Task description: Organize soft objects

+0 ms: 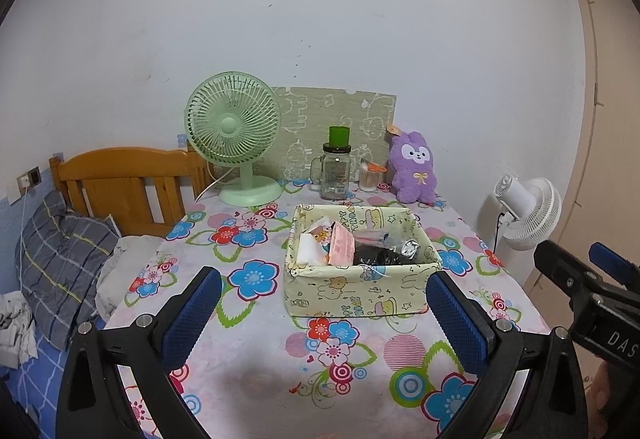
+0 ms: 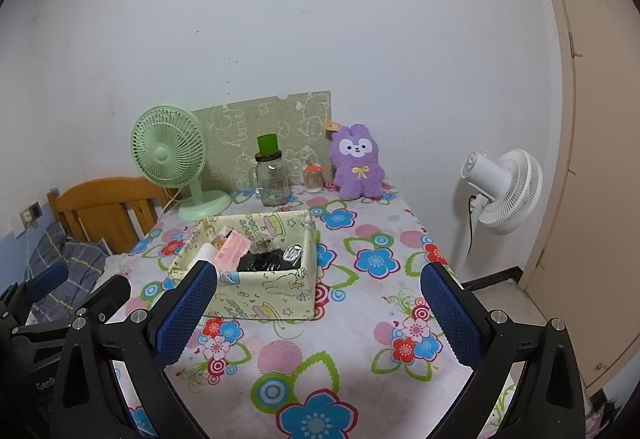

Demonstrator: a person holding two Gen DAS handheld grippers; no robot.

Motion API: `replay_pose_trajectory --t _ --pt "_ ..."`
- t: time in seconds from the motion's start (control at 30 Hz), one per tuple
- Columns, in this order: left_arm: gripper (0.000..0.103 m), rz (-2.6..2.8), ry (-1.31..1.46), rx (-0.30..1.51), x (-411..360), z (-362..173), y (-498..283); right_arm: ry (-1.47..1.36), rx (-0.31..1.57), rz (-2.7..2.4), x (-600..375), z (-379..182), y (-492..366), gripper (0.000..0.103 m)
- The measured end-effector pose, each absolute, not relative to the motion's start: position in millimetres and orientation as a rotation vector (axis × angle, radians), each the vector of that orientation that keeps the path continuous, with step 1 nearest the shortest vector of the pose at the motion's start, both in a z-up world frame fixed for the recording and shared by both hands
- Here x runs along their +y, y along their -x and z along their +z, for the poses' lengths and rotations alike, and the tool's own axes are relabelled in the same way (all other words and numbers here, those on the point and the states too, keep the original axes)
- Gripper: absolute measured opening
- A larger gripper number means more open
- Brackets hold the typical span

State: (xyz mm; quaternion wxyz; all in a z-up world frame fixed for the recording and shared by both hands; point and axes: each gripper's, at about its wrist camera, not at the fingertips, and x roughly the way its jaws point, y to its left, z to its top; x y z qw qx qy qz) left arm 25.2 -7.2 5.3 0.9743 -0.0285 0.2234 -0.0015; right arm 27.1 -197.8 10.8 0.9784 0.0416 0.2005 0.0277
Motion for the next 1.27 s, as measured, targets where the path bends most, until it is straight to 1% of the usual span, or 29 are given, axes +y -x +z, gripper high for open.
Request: replay_pose_trajectory --t 1.27 --pt "0.103 0.021 0.071 0.463 2 5 -29 -0.074 0.414 0.098 -185 7 -35 0.103"
